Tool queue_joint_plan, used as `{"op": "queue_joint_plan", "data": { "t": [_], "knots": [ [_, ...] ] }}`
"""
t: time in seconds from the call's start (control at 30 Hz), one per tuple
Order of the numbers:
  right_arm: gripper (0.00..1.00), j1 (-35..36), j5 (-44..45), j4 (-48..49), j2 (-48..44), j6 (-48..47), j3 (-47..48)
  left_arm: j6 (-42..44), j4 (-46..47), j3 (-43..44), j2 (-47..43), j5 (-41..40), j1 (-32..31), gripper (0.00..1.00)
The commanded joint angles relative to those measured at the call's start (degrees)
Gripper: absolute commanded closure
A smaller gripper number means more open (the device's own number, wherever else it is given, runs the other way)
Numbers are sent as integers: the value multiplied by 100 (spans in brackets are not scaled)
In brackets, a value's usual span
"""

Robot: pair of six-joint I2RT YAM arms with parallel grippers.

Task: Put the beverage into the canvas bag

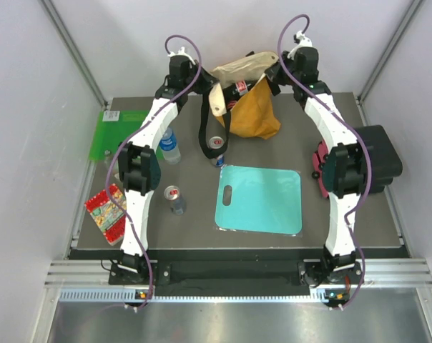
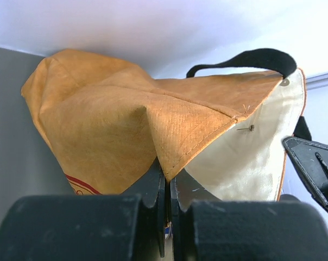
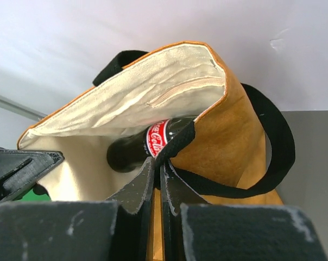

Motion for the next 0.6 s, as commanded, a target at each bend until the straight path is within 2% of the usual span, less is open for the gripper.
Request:
{"op": "queue_joint_plan", "data": {
  "t": [0.0,0.23,0.43,0.57],
  "knots": [
    [100,-219,-8,1206,-298,38,205,-276,2145,691,-833,-683,166,100],
    [100,-324,-527,1971,-500,319,144,48,1996,796,-955,-876,158,100],
    [100,-351,-598,1971,-474,485,-119,523,1881,752,-1193,-1088,149,100],
    [100,-351,-554,1866,-448,521,-523,620,1899,218,-1273,-921,105,100]
  ]
}}
